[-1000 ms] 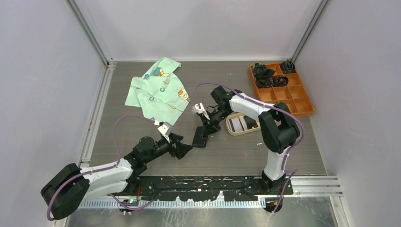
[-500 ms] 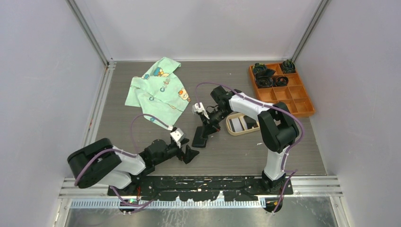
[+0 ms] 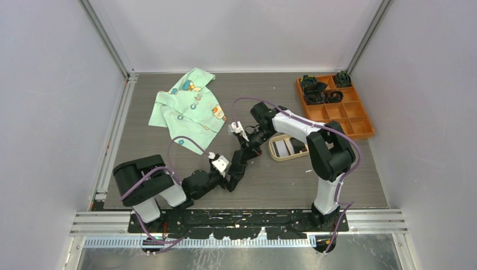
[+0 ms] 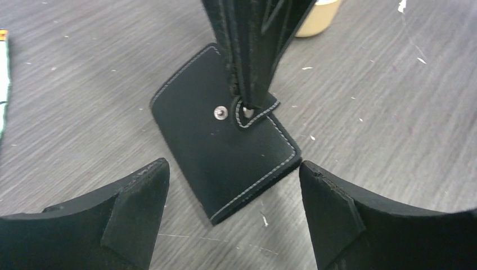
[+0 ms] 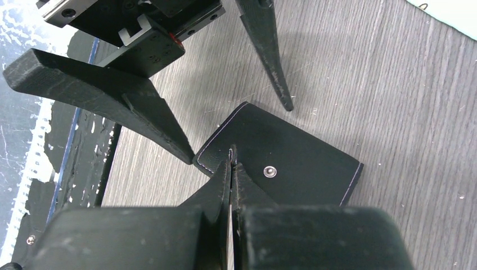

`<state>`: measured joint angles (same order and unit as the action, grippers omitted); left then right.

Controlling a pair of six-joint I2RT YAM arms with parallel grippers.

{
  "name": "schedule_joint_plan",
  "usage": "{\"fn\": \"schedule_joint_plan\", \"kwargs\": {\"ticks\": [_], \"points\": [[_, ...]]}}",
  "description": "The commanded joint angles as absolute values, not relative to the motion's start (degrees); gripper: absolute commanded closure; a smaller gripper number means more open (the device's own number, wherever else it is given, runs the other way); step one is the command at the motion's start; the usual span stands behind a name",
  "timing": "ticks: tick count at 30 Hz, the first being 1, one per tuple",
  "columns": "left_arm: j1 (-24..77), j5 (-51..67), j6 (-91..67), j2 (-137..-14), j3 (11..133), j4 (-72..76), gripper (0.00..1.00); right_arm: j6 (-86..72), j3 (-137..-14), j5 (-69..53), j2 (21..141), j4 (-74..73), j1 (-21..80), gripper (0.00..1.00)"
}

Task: Put the credit cards into the card holder
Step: Open the card holder at the center of the board.

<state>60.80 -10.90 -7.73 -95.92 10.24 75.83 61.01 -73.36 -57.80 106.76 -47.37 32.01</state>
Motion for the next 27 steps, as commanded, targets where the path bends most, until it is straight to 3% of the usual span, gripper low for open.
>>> {"fn": "schedule_joint_plan", "kwargs": {"ticks": [1, 7, 13, 21, 27], "points": [[61.2, -18.5, -5.7, -97.0, 12.0, 82.0, 0.16, 60.6, -75.4, -60.5, 106.2, -47.2, 31.8, 0.99], [61.2, -20.3, -7.8, -97.3, 12.3, 82.0, 0.22, 60.7, -75.4, -60.6, 106.0, -47.3, 31.6, 0.99], [61.2, -21.3, -10.6, -94.2, 10.7, 82.0, 0.34, 61.0, -75.4, -60.5, 105.8, -47.6, 30.6, 0.99], [61.2, -21.0, -13.8, -93.5, 9.5, 81.7, 0.35, 64.8, -74.9, -60.0, 105.2, -49.9, 29.3, 0.99], [61.2, -22.2, -15.5, -94.2, 9.6, 81.7, 0.42, 69.3, -74.6, -59.7, 105.6, -52.4, 29.3, 0.96]]}}
